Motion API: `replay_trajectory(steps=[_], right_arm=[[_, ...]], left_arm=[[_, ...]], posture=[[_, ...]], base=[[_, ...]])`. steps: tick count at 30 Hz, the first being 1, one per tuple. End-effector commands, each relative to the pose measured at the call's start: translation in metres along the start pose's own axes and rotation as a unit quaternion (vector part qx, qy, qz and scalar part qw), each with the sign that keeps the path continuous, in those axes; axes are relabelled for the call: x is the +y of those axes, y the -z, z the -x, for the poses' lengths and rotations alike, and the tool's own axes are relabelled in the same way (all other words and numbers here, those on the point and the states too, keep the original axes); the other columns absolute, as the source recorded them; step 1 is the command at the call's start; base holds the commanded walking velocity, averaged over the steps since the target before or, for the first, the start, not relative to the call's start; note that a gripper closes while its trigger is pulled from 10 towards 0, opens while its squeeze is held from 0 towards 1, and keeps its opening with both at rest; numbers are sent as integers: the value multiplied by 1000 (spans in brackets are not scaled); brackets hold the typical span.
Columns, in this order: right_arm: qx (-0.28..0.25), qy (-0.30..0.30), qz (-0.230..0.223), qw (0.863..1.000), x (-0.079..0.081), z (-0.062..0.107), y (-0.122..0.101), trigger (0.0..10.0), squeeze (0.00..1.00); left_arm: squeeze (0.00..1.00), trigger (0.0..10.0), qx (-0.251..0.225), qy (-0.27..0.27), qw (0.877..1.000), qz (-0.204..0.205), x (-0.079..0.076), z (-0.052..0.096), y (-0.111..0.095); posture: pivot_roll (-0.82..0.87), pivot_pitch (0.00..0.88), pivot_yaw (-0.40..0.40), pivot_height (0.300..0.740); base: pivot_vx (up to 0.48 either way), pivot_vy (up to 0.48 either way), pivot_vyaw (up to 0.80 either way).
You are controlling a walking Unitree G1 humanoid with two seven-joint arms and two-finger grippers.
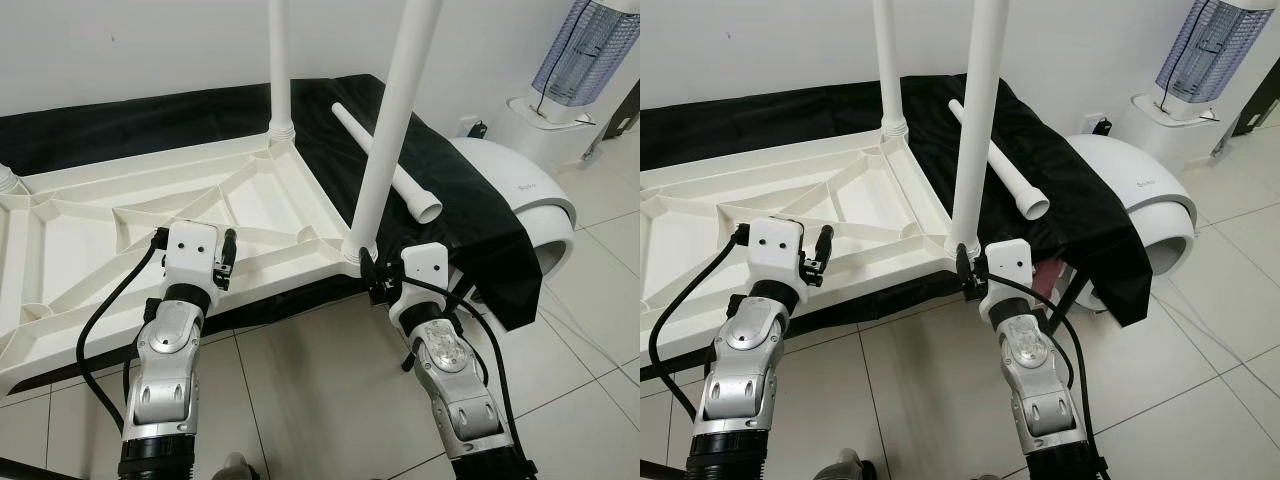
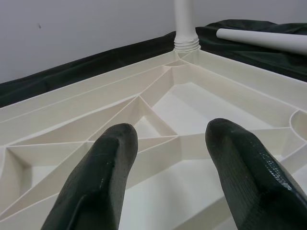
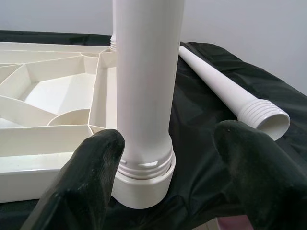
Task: Building children table
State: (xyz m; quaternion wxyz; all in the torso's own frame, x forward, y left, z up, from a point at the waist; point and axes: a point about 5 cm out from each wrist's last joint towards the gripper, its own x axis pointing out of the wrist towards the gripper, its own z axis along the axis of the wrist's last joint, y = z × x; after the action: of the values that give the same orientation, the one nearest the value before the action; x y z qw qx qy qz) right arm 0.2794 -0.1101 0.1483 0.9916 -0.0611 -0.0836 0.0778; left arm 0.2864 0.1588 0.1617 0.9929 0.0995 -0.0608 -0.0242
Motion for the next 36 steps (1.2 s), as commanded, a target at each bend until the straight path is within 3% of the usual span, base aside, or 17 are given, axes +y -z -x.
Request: replay_trajectory(steps=[1,22,36], right_arm=[[4,-2,-1,1000,1,-1,3,10000,0],[8,0,1,1000,-2,-2,5,10000,0],[61,-9,-3,998,0,-1,21,10000,0]], left_arm=[[0,10000,9,-24,1000,-1,0,1,5],[0,10000,6,-12,1000,1,-4,1,4],[0,10000,0,-9,1000,-1,-4,0,2]], posture=[[61,47,-45,740],[65,49,-42,740],[66,53,-43,740]], base=[[0,0,0],[0,0,0],[0,0,0]])
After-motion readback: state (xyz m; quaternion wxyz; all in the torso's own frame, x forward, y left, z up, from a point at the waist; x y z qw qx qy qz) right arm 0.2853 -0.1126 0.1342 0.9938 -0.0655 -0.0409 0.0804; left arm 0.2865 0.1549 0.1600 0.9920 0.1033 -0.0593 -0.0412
